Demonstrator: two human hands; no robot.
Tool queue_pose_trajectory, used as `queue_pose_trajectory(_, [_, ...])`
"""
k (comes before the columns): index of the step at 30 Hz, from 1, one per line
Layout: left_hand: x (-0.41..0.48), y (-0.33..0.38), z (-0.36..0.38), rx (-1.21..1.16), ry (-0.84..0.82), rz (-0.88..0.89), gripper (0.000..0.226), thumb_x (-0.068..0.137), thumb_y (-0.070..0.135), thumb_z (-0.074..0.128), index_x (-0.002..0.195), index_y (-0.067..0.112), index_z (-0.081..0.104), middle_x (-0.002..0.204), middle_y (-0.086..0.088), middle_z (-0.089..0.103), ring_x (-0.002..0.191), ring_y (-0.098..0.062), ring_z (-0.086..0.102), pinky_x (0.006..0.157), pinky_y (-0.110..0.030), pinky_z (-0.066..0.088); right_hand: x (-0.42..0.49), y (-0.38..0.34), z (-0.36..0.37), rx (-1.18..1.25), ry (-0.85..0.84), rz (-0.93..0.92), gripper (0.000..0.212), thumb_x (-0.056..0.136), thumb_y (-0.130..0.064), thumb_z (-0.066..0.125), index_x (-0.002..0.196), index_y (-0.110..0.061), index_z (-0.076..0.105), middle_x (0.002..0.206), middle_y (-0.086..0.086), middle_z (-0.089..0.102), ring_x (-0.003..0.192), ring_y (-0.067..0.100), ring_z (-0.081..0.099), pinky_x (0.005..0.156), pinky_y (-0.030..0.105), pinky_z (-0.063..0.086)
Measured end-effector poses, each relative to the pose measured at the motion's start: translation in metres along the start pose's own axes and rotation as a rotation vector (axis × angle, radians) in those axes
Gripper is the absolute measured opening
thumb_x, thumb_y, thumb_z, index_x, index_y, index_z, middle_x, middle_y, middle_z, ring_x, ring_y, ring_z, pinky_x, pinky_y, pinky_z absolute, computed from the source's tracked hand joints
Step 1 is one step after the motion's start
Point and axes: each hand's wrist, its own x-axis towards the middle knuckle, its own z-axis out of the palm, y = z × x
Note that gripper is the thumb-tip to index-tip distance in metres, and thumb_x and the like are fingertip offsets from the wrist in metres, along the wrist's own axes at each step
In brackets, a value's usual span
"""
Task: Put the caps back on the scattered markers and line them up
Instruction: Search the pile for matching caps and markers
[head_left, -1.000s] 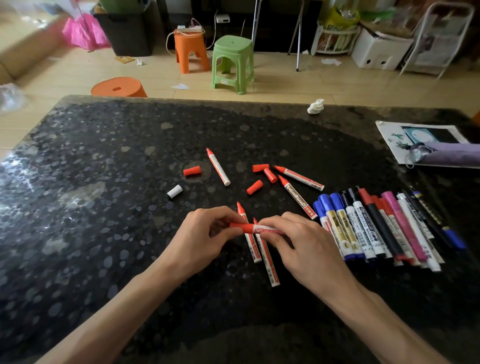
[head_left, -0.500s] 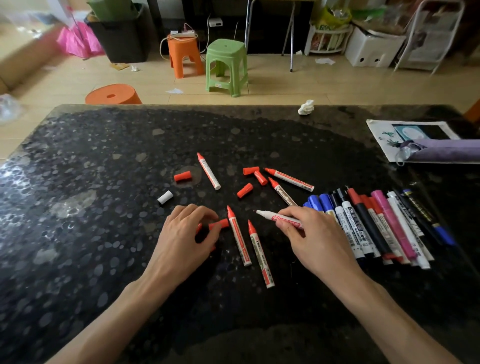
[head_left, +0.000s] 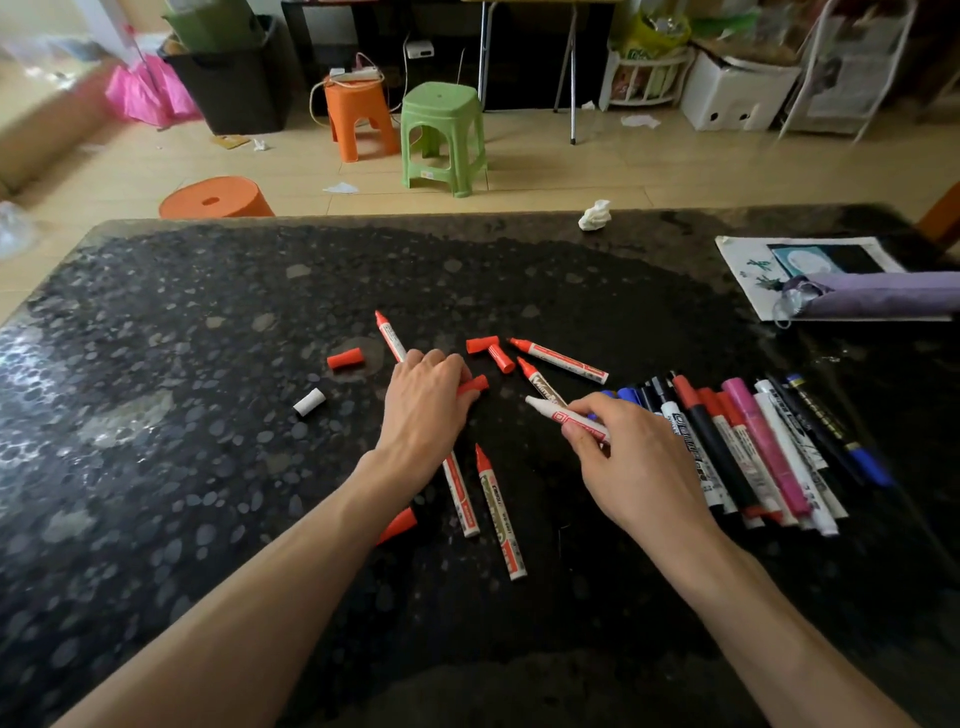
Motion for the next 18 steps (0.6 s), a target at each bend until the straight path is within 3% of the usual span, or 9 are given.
queue_pose_trajectory(4, [-0.022,0.001,-0.032,-0.404,-0.089,-0.043,0.011,0.093,0.029,0.075,0.103,0.026,0.070,0.090,0.014,0.075,0.084,-0.003,0.070,0.081,-0.027,0.057,-0.001,-0.002,-0.003,0.027,0.032,-0.046,0.023,0.103,-0.038,0.059,0.125,-0.035,0.066,0.104,-0.011,0.064,0.094,0.009,0.061,0.077,0.028,0.051])
queue_pose_trajectory(6, [-0.040,0.001,-0.053,-0.530,-0.132,-0.048,0.013,0.089,0.025,0.080,0.100,0.028,0.072,0.087,0.014,0.076,0.078,-0.005,0.072,0.077,-0.030,0.059,-0.004,-0.008,-0.003,0.072,0.044,-0.098,0.021,0.102,-0.038,0.061,0.123,-0.039,0.067,0.104,-0.013,0.063,0.097,0.009,0.060,0.081,0.030,0.052])
queue_pose_trajectory(12, [-0.078,-0.013,-0.091,-0.638,-0.146,-0.116,0.015,0.087,0.020,0.081,0.100,0.024,0.075,0.091,0.007,0.078,0.078,-0.012,0.074,0.078,-0.032,0.060,-0.017,-0.030,0.004,0.175,0.076,-0.290,0.021,0.098,-0.029,0.068,0.118,-0.035,0.074,0.094,-0.015,0.062,0.093,0.011,0.059,0.082,0.034,0.050])
queue_pose_trajectory(18, [-0.084,-0.019,-0.095,-0.666,-0.126,-0.149,0.016,0.087,0.015,0.081,0.101,0.020,0.075,0.090,0.005,0.078,0.069,-0.009,0.073,0.074,-0.031,0.062,-0.019,-0.032,0.008,0.181,0.091,-0.328,0.026,0.098,-0.034,0.063,0.122,-0.035,0.073,0.096,-0.011,0.065,0.095,0.012,0.061,0.085,0.039,0.053])
